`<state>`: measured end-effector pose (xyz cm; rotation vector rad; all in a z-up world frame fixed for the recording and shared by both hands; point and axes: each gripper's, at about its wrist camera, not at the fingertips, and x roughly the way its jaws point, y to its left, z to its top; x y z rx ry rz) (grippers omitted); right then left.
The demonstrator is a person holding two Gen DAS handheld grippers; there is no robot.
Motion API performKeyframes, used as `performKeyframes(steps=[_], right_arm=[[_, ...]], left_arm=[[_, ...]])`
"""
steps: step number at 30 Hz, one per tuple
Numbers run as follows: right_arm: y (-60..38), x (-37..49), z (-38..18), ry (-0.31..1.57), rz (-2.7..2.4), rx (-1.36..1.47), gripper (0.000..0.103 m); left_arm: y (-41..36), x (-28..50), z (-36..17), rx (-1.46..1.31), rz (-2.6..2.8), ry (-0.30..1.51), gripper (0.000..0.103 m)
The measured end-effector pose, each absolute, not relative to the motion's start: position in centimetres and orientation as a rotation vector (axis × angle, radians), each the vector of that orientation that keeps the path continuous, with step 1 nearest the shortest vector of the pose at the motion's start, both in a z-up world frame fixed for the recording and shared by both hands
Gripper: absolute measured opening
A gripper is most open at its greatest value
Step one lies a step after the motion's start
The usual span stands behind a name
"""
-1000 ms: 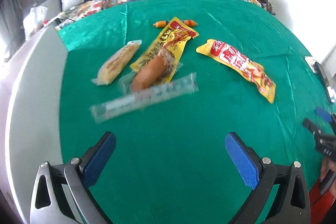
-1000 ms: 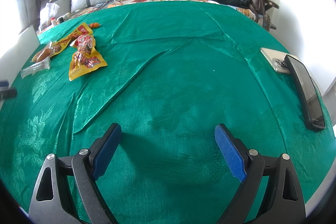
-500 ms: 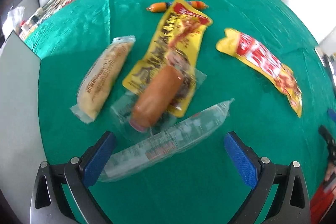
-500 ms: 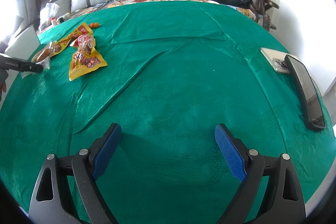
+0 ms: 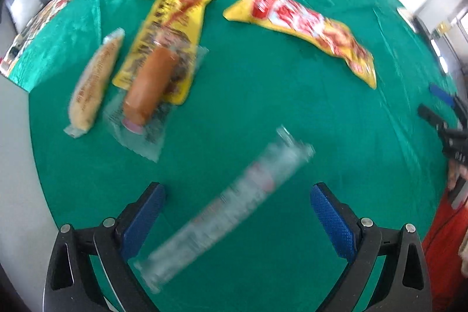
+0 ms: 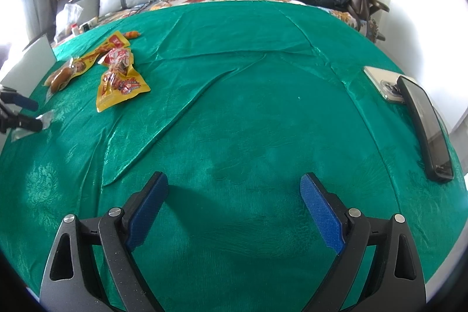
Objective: Organize snacks
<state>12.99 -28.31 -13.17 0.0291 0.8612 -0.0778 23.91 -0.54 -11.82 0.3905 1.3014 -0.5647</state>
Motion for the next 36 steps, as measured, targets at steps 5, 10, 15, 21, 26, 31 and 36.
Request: performKeyframes(steps=[5,10,15,21,26,31,36], right_arm=[[-28.3,13.0,-13.2,0.862,-0.078,0.029,0.095],[-28.3,13.0,-13.2,0.862,-0.078,0.029,0.095],[-28.3,13.0,-13.2,0.862,-0.078,0.029,0.095],[-28.2,13.0,-13.2,0.862,-0.078,0.029,0.095],[-28.2,13.0,-13.2,0.862,-0.078,0.028,0.095],[-28.2,12.9,-13.2,0.862,-0.078,0.028,0.095],[-28.3,13.1,-13.2,0.862,-0.077,0.028,0.095]], left_arm=[[0.5,22.3,-11.7,0.401,-0.521,1.302,0.099],[2.6,21.8,-11.0,0.245,-0.368,1.264,0.081],[4.4,21.9,-9.9,0.036,-0.262,1.263,0.05],[5.3,21.8,-9.6,-0.131,-0.246,1.296,0.058],[3.2,21.7,-10.7,0.11,-0.252,1.281,0.081],[3.1,21.9,-11.2,0.182,-0.245,1.257,0.096],[4.2,21.8,-11.4,0.169,-0.251,1.238,0.103]])
